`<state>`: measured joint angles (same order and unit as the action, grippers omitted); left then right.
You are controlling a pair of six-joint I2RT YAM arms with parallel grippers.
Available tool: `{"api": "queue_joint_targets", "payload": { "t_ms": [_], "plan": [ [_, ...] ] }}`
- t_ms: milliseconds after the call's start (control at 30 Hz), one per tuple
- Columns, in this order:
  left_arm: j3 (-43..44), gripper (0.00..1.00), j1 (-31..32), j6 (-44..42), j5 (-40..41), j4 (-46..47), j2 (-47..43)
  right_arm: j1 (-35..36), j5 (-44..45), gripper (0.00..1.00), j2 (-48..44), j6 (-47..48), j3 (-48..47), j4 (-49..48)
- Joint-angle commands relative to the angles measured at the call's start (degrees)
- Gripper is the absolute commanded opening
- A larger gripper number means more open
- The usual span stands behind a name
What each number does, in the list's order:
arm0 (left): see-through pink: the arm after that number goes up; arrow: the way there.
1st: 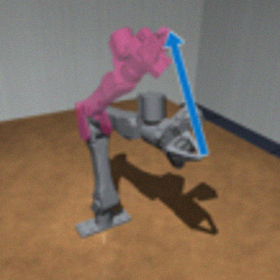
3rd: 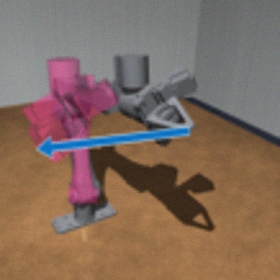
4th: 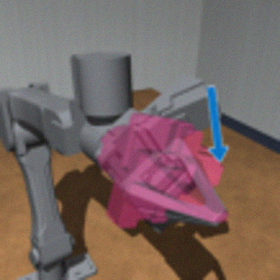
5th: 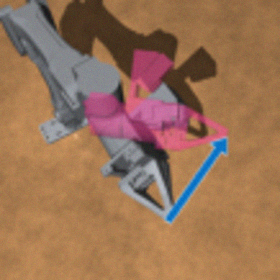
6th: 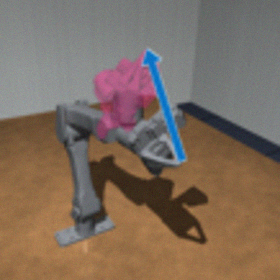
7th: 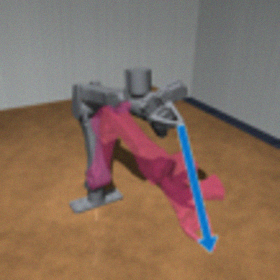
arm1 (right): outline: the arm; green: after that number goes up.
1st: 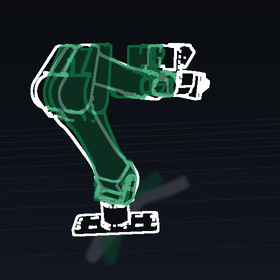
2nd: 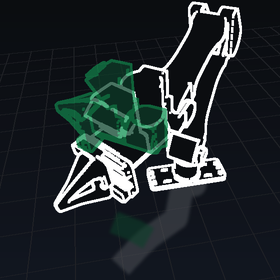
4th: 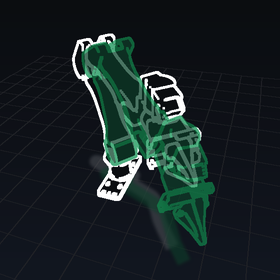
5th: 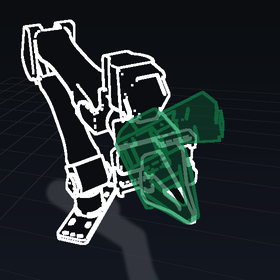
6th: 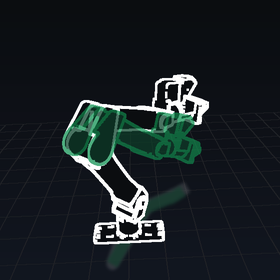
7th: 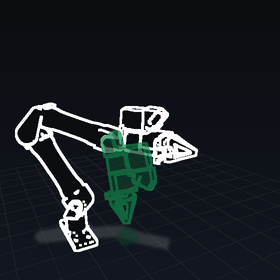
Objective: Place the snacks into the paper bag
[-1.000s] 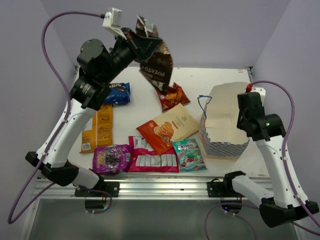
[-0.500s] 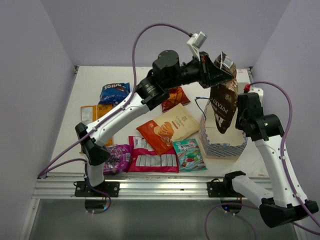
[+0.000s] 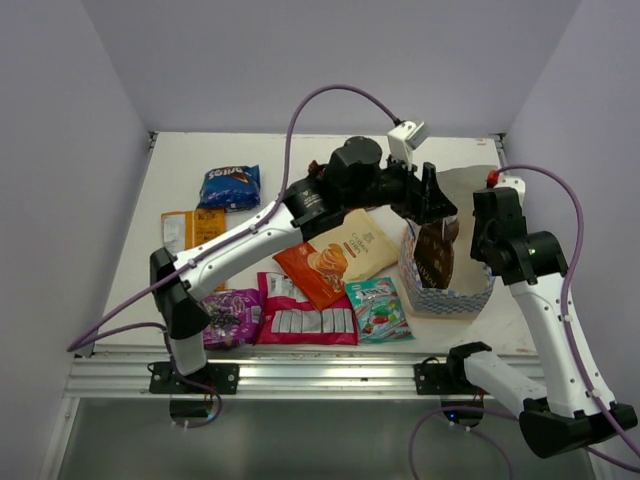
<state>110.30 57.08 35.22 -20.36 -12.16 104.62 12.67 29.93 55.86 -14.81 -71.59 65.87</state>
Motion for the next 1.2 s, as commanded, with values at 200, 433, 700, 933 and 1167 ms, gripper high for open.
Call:
{"api": "queue_joint_targets", "payload": {
  "t_ms": [200,433,700,933,1167],
  "plan": [
    [-37.04,0.79,4.72,-12.39,80.03,7.63,-41.05,-0.27,-1.81,0.00,-1.10,1.10,-0.39,0.05],
    [-50.35,0.83,-19.72,-1.73,51.50,-12.73,-27.56,-0.27,-3.39,0.00,-0.40,1.36,-0.92,0.14],
    [-56.86,0.82,-20.34,-3.49,39.00,-2.17,-15.24,-0.27,-3.48,0.00,-0.48,1.19,-1.27,0.23],
    [-58.44,0.82,-20.34,-4.81,33.73,1.08,-8.56,-0.27,-2.87,0.00,-0.66,1.01,-1.27,0.75],
    [-60.20,0.19,-20.08,-3.58,31.00,-0.22,-7.77,-0.27,-2.60,0.00,-0.22,0.75,-1.62,0.76]
  ]
}}
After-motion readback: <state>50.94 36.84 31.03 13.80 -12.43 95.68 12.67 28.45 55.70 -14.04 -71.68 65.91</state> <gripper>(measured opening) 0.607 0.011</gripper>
